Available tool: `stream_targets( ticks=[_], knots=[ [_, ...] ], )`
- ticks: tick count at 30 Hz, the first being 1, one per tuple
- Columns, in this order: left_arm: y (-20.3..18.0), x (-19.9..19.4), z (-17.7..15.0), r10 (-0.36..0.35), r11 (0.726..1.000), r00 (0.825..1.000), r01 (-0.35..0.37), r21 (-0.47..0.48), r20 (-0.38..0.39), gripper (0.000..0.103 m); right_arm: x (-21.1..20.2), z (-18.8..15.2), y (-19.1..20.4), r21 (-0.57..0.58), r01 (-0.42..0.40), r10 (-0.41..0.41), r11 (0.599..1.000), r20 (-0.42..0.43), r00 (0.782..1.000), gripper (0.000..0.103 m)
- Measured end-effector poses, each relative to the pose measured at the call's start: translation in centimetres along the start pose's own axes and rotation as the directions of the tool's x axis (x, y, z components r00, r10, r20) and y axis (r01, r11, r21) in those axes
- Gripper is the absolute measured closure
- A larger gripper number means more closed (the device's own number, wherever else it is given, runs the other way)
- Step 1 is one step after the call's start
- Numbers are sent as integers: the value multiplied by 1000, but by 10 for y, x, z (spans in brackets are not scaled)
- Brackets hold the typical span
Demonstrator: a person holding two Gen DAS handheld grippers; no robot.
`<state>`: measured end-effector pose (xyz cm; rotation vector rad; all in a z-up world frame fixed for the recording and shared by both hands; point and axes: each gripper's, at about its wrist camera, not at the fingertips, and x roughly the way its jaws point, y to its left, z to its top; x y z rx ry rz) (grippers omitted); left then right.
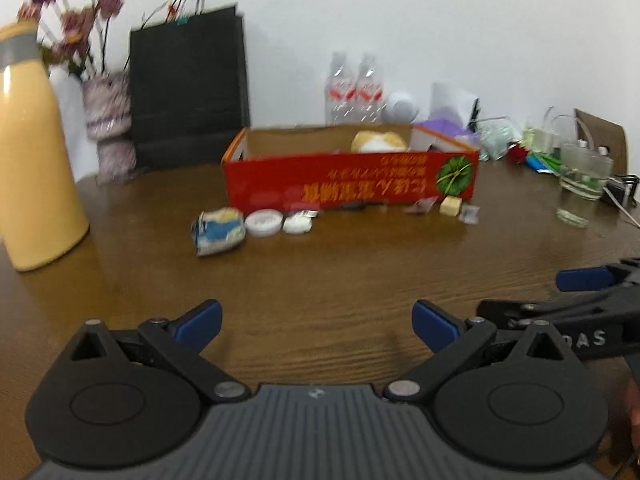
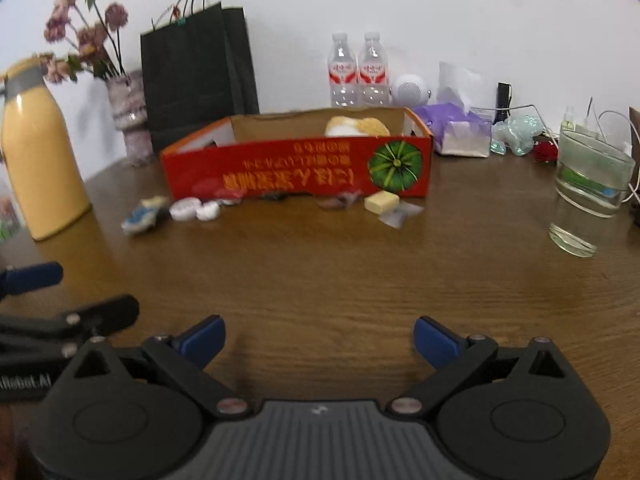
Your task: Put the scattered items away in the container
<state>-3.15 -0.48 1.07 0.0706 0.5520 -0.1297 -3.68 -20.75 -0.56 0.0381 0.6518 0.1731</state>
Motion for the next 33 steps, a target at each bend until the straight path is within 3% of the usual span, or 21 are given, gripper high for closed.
stream_targets(
  ticks=[8, 14, 23, 33],
  knots=[
    [14, 21, -1, 13, 997, 991, -22, -73, -132, 0, 13, 4, 2, -5, 13, -13, 1000, -40, 999, 0],
    [11, 22, -1, 38, 997, 989, -47, -57, -145, 0, 17, 5, 8, -44, 48, -50, 998, -58, 997, 0],
    [10, 21, 1, 46, 997, 988, -54, -55, -148, 0, 20, 7, 8, -12, 94, -94, 996, -57, 994, 0],
    [9, 21, 1, 48, 997, 988, -56, -56, -149, 0, 21, 8, 8, -13, 99, -99, 995, -57, 993, 0]
  ],
)
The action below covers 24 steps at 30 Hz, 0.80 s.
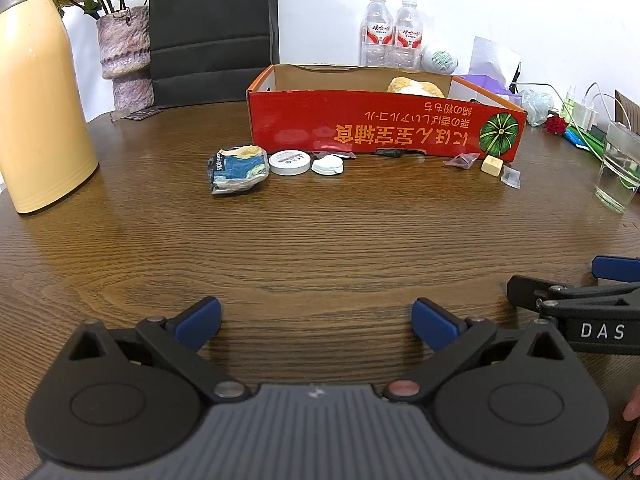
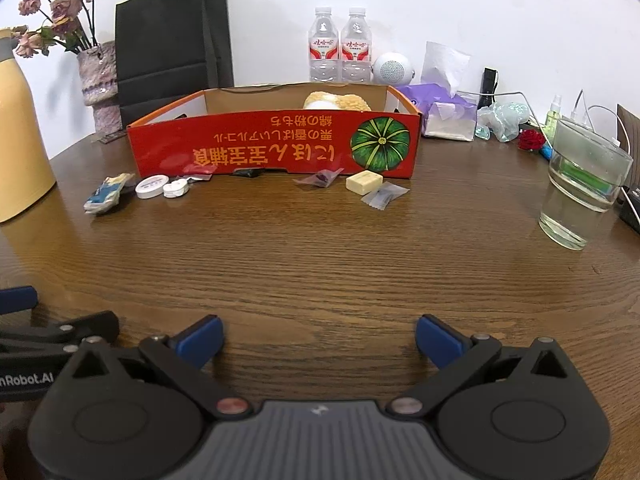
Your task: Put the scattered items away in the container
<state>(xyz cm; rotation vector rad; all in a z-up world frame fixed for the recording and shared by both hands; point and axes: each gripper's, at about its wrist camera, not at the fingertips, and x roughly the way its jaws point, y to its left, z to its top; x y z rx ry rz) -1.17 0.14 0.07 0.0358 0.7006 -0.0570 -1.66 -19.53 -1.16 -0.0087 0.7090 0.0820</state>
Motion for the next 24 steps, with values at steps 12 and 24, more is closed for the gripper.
stream_targets(
  ticks=[12, 24],
  knots=[
    [0, 0, 0, 1, 1000, 1000, -1, -1, 0, 0, 0, 0, 1, -2, -2, 2, 1000, 1, 1000, 0],
    [21, 0, 31, -55, 998, 998, 54, 45, 28, 0, 1, 2, 2, -34, -39, 39, 999, -6, 999, 0]
  ],
)
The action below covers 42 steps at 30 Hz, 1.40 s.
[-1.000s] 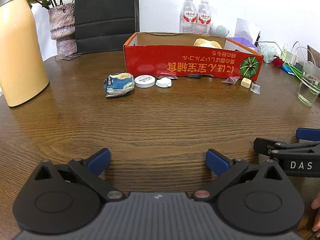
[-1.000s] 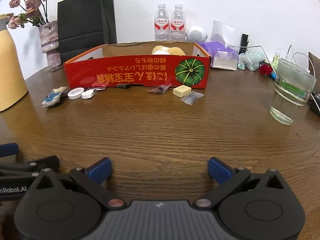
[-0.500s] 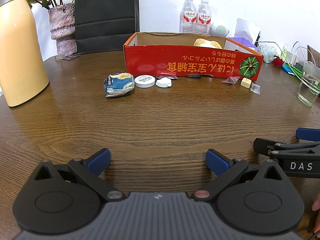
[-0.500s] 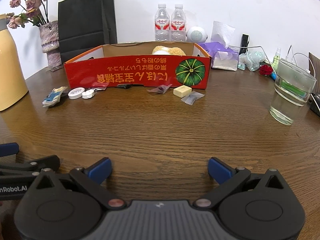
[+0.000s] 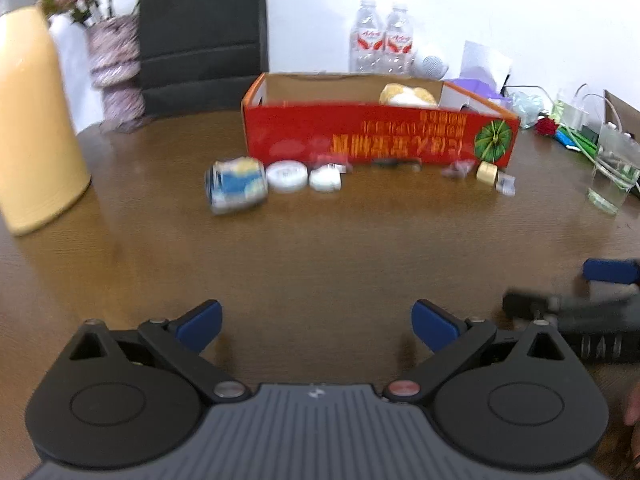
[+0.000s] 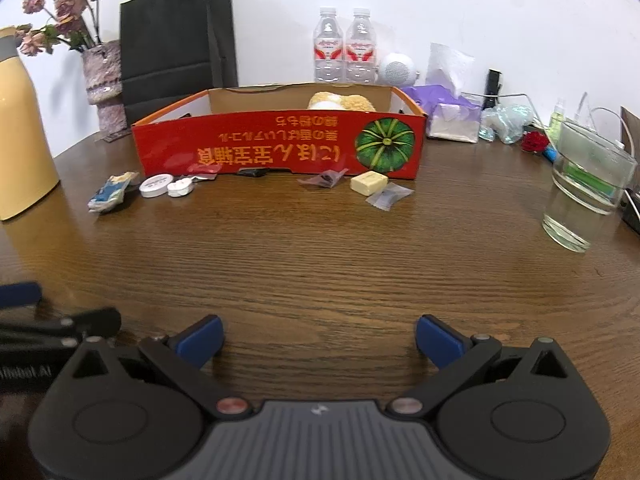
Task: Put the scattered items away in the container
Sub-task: 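Grasp the blue-wrapped snack with the left tool while the right tool grasps the white small packet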
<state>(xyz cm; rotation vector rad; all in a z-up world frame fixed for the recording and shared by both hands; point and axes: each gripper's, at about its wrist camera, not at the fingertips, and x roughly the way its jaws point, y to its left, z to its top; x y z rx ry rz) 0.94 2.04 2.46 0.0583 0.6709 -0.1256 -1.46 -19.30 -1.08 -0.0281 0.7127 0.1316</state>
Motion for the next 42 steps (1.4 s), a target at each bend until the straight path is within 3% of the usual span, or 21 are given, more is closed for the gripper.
stream_targets(
  ticks=[3, 4, 6, 9, 11, 12, 14, 16, 18, 19, 22, 27, 29, 31, 33, 36, 42],
  knots=[
    [26, 15, 40, 21, 998, 998, -25, 63, 65, 0, 12, 22, 6, -99, -78, 72, 992, -63, 995, 2],
    [34, 28, 52, 32, 996, 998, -37, 80, 62, 0, 16, 32, 8, -121, -102, 94, 987, -69, 993, 11],
    [51, 61, 73, 50, 997, 999, -50, 56, 17, 0, 26, 55, 13, -147, -121, 118, 982, -25, 993, 17],
    [74, 96, 82, -39, 999, 998, 38, -32, -47, 3, 52, 86, 25, -167, -161, 168, 973, 24, 986, 22],
    [86, 105, 77, -62, 995, 996, 57, -76, -62, 13, 70, 102, 35, -159, -227, 232, 961, 19, 972, 31],
    [90, 107, 74, -60, 995, 995, 54, -86, -77, 23, 80, 107, 42, -163, -265, 269, 950, 7, 963, 33],
    [97, 104, 68, -80, 993, 995, 74, -89, -58, 31, 96, 114, 58, -188, -311, 313, 932, -16, 950, 38],
    [105, 103, 67, -82, 988, 996, 75, -133, -47, 54, 108, 115, 75, -218, -313, 316, 924, -24, 949, 42],
    [110, 104, 67, -85, 986, 995, 77, -148, -44, 58, 119, 115, 87, -233, -306, 303, 923, -48, 952, 56],
    [111, 104, 67, -83, 985, 996, 76, -154, -38, 69, 121, 114, 90, -241, -301, 302, 923, -35, 953, 61],
    [111, 103, 66, -51, 990, 998, 46, -135, -31, 85, 120, 110, 93, -245, -300, 308, 922, -6, 951, 78],
    [103, 90, 64, -26, 993, 999, 23, -120, -21, 94, 114, 104, 93, -229, -289, 299, 930, 10, 954, 79],
    [97, 69, 58, 64, 989, 998, -63, -137, 9, 95, 105, 103, 89, -214, -295, 306, 931, 17, 952, 79],
    [87, 33, 43, 114, 982, 989, -99, -160, 91, 95, 83, 99, 85, -227, -279, 299, 933, 59, 952, 79],
    [79, 5, 25, 111, 972, 987, -84, -221, 113, 94, 57, 92, 79, -255, -248, 285, 935, 119, 951, 79],
    [66, -20, -3, 86, 955, 993, -60, -289, 76, 94, 23, 75, 68, -254, -203, 250, 946, 171, 953, 79],
    [18, -65, -29, 77, 970, 990, -48, -236, 117, 94, -36, 26, 40, -117, -174, 195, 978, 209, 958, 79]
  ],
)
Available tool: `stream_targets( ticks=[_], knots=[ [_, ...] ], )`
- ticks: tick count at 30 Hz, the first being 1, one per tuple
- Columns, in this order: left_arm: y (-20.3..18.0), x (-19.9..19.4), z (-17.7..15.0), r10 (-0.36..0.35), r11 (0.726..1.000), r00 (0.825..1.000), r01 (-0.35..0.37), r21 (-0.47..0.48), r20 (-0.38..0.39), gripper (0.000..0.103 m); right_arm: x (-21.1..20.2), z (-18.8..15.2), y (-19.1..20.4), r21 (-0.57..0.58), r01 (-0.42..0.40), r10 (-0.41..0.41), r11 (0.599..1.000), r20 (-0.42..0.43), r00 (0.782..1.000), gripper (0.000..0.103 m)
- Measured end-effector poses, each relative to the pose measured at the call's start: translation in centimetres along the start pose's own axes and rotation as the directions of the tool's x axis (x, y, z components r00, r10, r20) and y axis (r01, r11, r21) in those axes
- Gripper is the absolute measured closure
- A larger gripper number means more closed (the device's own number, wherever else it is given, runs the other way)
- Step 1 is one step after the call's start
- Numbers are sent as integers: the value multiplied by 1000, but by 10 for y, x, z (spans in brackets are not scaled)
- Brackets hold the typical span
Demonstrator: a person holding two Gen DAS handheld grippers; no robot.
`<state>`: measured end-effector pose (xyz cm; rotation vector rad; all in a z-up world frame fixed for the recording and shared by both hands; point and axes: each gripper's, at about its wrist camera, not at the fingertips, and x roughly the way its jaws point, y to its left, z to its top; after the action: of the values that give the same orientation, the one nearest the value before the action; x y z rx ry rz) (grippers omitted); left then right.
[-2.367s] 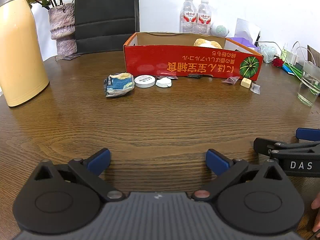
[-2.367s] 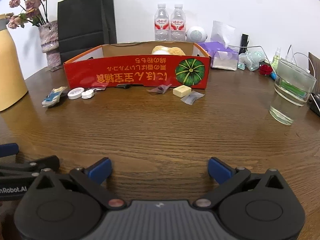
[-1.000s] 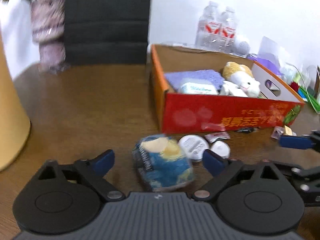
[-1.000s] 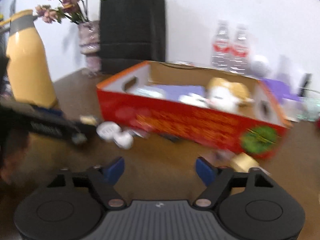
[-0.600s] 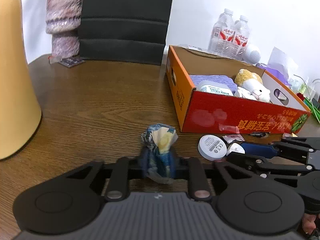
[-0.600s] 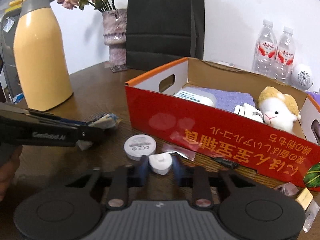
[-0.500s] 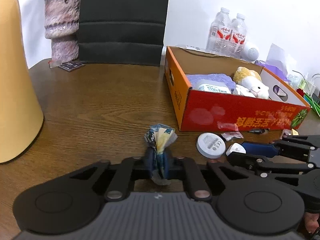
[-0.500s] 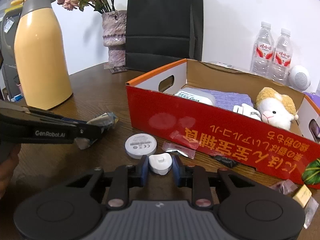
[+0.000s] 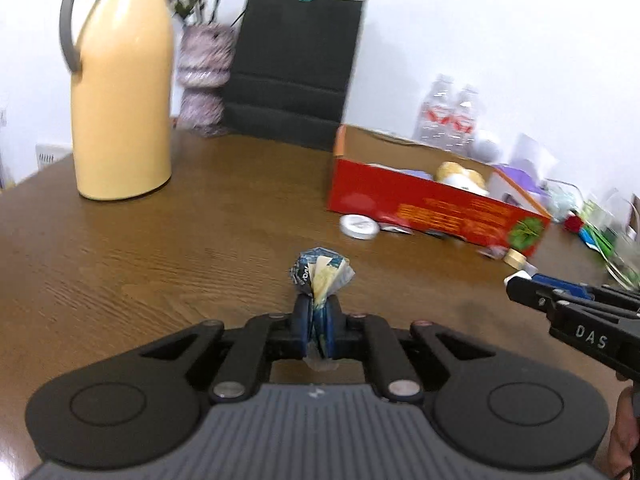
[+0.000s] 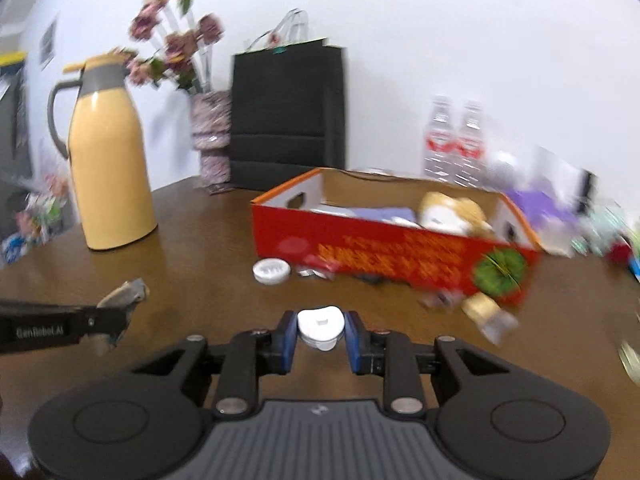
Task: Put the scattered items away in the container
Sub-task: 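Grasp the blue-wrapped snack with the left tool while the right tool grasps the white small packet, then carry both items over the red box and open both tools to drop them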
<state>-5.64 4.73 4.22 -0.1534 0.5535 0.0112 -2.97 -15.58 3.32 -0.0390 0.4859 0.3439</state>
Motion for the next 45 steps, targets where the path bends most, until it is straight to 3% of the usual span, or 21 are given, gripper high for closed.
stream_targets(
  ticks=[8, 12, 18, 21, 25, 29, 31, 34, 38, 40, 41, 42, 43, 44, 45],
  knots=[
    [-46, -36, -22, -148, 988, 989, 147, 49, 25, 94, -54, -30, 0, 29, 85, -85, 996, 8, 996, 79],
    [-57, -34, -19, -152, 985, 987, 149, 84, 41, 94, -72, -35, 0, 14, 103, -104, 995, 52, 993, 79],
    [-47, -17, -1, -123, 991, 991, 119, 61, 55, 94, -61, -28, -17, 54, 104, -106, 993, 39, 994, 79],
    [-38, 1, 27, -177, 984, 984, 175, 42, 31, 94, -50, -13, -29, 67, 92, -94, 993, 35, 995, 79],
    [-31, 43, 103, -237, 970, 971, 235, 54, 23, 94, -29, 42, -59, 86, 80, -86, 993, 65, 994, 79],
    [-29, 119, 187, -296, 952, 950, 302, 50, -97, 94, 28, 121, -103, 151, 24, -13, 988, -72, 997, 79],
    [-35, 168, 220, -253, 962, 952, 266, 56, -171, 94, 67, 157, -123, 162, 8, 19, 987, -167, 986, 79],
    [-45, 246, 245, -169, 979, 944, 195, 65, -285, 94, 136, 192, -156, 186, 74, -12, 980, -316, 949, 79],
    [-55, 323, 246, -44, 991, 926, 89, 104, -374, 94, 227, 194, -187, 186, 161, -48, 969, -501, 864, 79],
    [-54, 348, 243, -28, 991, 906, 81, 108, -421, 93, 252, 187, -197, 165, 201, -83, 966, -535, 840, 79],
    [-53, 355, 241, -13, 992, 907, 63, 106, -421, 92, 260, 183, -200, 161, 210, -91, 964, -541, 836, 79],
    [-53, 359, 240, 4, 993, 910, 45, 108, -415, 85, 267, 181, -203, 151, 212, -98, 965, -542, 835, 79],
    [-53, 362, 239, 11, 993, 914, 37, 110, -406, 65, 273, 179, -204, 146, 209, -98, 967, -541, 835, 78],
    [-51, 363, 240, 7, 993, 917, 40, 110, -400, 54, 278, 177, -205, 143, 203, -96, 969, -540, 836, 77],
    [-51, 362, 242, -14, 993, 920, 59, 104, -392, 52, 282, 176, -206, 130, 203, -102, 970, -542, 834, 75]
  ],
)
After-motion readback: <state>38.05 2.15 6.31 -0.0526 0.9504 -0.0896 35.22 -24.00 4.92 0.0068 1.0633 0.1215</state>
